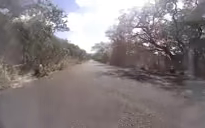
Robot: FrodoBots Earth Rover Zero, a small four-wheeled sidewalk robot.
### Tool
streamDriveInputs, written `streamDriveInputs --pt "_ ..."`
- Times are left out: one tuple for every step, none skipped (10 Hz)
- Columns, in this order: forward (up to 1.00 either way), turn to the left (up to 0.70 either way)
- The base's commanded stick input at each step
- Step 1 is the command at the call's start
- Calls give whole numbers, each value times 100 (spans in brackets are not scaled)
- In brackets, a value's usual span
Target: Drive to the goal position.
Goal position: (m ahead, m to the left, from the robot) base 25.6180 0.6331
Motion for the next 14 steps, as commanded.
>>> streamDriveInputs --pt "50 44" --pt "50 25" --pt "50 7" --pt "0 0" --pt "0 0" --pt "25 0" --pt "43 0" --pt "27 0" --pt "45 0" --pt "50 0" --pt "50 0" --pt "50 0" --pt "50 0" --pt "50 0"
